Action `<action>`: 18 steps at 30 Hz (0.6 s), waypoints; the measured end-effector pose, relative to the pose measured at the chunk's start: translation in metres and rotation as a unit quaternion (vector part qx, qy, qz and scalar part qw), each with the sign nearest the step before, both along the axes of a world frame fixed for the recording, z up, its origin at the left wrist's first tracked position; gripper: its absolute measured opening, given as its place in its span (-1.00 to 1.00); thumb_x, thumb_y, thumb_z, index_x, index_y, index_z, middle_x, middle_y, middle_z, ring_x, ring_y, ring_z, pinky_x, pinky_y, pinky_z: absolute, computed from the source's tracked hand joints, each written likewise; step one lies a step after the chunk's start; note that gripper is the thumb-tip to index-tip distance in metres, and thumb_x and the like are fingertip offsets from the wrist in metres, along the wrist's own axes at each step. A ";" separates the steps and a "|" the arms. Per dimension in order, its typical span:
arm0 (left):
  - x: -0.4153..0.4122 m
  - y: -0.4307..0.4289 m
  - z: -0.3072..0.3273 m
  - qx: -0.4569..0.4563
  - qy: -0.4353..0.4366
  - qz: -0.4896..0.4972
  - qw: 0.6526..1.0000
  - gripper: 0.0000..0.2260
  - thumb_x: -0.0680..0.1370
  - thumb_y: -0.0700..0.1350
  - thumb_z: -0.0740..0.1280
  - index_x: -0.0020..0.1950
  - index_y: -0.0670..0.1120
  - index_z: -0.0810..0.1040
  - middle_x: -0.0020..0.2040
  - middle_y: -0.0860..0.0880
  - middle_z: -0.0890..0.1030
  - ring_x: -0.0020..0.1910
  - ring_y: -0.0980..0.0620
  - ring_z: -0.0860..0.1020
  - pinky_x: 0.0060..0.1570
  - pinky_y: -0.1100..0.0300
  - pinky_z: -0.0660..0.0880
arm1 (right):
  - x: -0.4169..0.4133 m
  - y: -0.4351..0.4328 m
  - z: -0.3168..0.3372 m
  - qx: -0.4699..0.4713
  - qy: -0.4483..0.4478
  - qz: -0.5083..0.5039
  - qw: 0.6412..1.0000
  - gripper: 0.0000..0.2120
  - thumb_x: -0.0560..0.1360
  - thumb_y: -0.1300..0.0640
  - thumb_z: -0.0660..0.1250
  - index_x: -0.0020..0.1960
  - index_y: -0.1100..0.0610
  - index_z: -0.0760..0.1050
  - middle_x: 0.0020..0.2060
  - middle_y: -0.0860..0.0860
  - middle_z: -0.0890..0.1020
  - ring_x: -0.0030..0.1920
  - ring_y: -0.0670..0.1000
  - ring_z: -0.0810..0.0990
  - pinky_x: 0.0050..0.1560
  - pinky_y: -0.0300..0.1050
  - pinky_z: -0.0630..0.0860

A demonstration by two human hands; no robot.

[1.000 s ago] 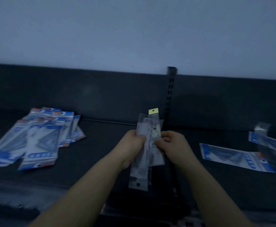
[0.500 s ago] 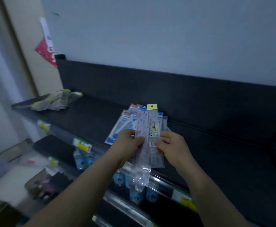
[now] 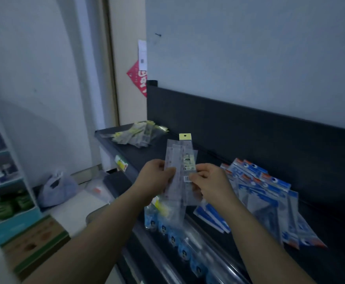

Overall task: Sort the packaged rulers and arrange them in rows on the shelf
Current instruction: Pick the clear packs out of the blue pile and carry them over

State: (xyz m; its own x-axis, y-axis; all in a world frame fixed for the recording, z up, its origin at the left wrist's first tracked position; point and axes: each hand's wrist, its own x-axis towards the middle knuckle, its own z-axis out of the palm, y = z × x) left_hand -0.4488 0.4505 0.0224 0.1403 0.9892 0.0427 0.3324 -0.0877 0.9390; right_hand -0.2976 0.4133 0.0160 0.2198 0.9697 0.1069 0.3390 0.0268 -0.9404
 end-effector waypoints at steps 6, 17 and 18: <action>-0.032 0.057 -0.008 -0.007 -0.004 0.069 0.998 -0.80 0.58 -0.13 0.28 -0.18 -0.20 0.53 -0.40 -0.07 0.49 -0.50 0.03 0.41 -0.46 0.26 0.33 | -0.029 0.072 -0.003 -0.018 0.001 0.016 1.000 -0.79 0.52 0.21 0.34 0.15 0.17 0.48 -0.07 0.06 0.63 -0.23 -0.03 0.61 -0.23 -0.18 0.54; -0.099 0.208 -0.022 0.016 0.034 0.083 0.996 -0.75 0.56 -0.07 0.27 -0.15 -0.25 0.53 -0.29 -0.14 0.51 -0.35 -0.03 0.46 -0.32 0.16 0.37 | -0.100 0.208 -0.010 -0.003 0.016 -0.019 1.000 -0.82 0.54 0.23 0.31 0.12 0.07 0.44 -0.10 -0.02 0.60 -0.19 -0.07 0.60 -0.25 -0.23 0.52; -0.105 0.221 -0.021 0.012 0.032 0.078 0.996 -0.73 0.56 -0.06 0.26 -0.13 -0.27 0.54 -0.28 -0.15 0.53 -0.34 -0.03 0.48 -0.30 0.16 0.39 | -0.107 0.218 -0.010 -0.002 0.021 -0.027 0.999 -0.83 0.54 0.24 0.30 0.10 0.07 0.44 -0.12 -0.03 0.60 -0.20 -0.08 0.60 -0.26 -0.24 0.52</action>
